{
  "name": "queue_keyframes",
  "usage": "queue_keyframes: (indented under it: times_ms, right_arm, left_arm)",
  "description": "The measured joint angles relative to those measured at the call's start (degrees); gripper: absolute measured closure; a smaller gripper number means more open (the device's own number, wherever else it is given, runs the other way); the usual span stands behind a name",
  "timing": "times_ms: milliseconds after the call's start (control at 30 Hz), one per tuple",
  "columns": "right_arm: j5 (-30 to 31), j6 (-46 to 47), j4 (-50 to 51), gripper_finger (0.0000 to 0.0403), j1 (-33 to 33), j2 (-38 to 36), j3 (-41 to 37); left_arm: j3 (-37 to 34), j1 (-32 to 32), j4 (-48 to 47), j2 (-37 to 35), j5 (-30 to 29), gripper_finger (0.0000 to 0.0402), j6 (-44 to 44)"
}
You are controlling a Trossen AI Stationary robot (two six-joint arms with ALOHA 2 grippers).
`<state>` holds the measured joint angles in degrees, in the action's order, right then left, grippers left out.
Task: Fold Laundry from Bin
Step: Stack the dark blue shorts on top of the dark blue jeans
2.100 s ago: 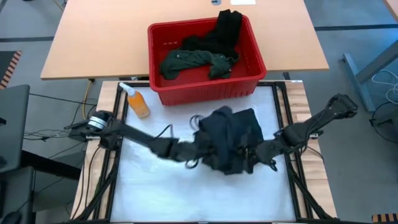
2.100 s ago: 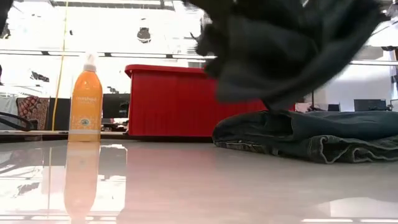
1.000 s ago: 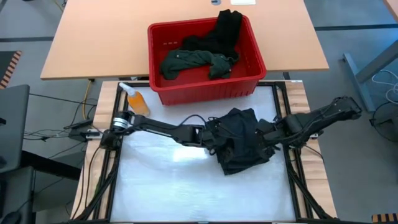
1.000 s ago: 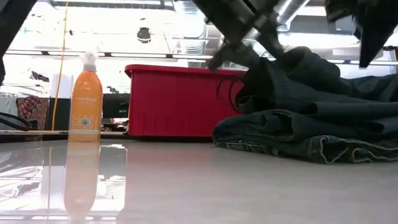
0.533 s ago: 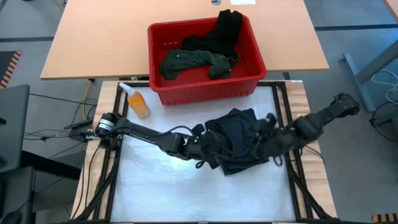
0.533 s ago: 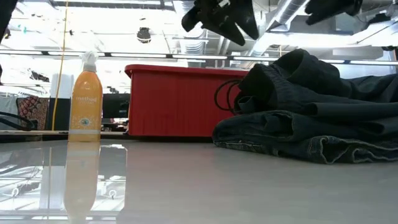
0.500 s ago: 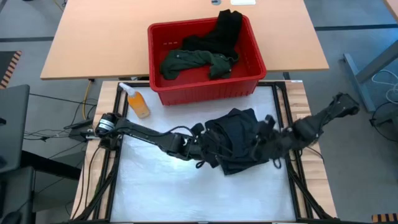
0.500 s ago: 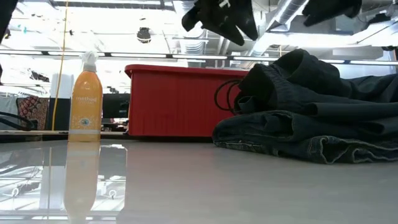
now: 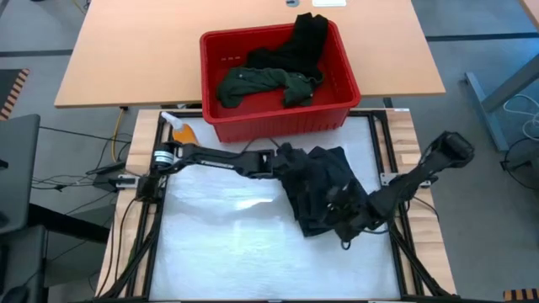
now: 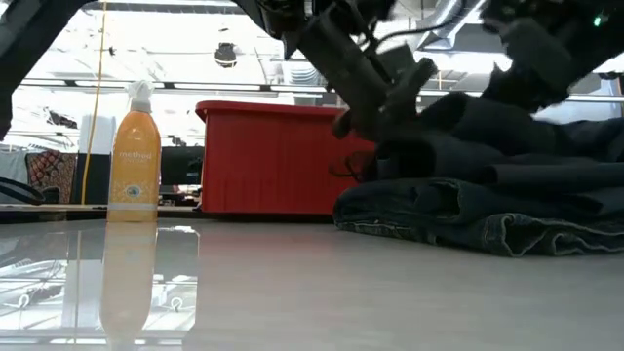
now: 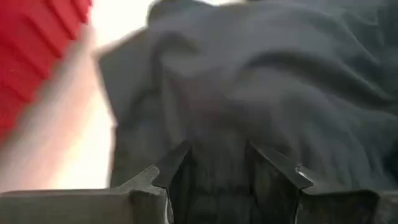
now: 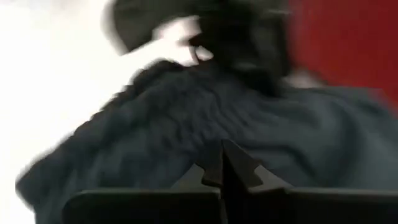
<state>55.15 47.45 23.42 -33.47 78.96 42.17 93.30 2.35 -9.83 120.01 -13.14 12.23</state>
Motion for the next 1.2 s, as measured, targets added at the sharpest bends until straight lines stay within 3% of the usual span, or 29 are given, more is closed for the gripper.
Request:
queue_keyframes:
  times_ms: [100, 267, 400, 533, 633, 733, 933, 1000, 1200]
  right_arm:
    - [-6.3, -7.6, -5.1, 0.0388, -0.6, 4.8, 0.6]
    - [-16.8, -12.9, -3.6, 0.0387, -2.0, 7.1, 3.7]
    - [-16.4, -12.8, 3.0, 0.0387, -2.7, 3.0, 6.7]
    - [-11.9, -7.8, 15.1, 0.0387, -2.7, -5.1, 10.4]
    - [-11.9, -1.4, 22.9, 0.0387, -2.6, -10.9, 10.3]
    - [-15.0, 6.4, 27.2, 0.0387, -2.6, -14.1, 7.5]
    - [-26.2, 14.0, 27.6, 0.0387, -4.4, -14.0, 0.6]
    - [-26.9, 15.4, 28.8, 0.0387, -4.3, -13.4, -0.1]
    - [-26.8, 9.6, 30.4, 0.0383, -2.6, -14.9, 3.0]
  left_arm:
    - [0.2, -0.7, -3.5, 1.9, 0.2, 0.0262, -0.6]
    - [0.2, -2.9, -6.9, 3.6, -5.5, 0.0262, -1.8]
    - [0.2, -3.5, -6.2, 3.7, -7.8, 0.0262, -2.7]
    - [0.2, -3.0, -5.9, 3.6, -13.0, 0.0262, -4.0]
    - [0.2, -2.9, -5.9, 3.4, -14.5, 0.0262, -4.1]
    - [0.1, -3.6, -5.8, 2.8, -15.9, 0.0262, -5.4]
    - [0.1, -6.2, -4.6, -1.4, -30.1, 0.0262, -12.9]
    - [0.2, -6.6, -2.6, -2.8, -28.1, 0.0262, -14.2]
    - [0.2, -7.6, 4.0, -1.5, -7.3, 0.0262, -16.2]
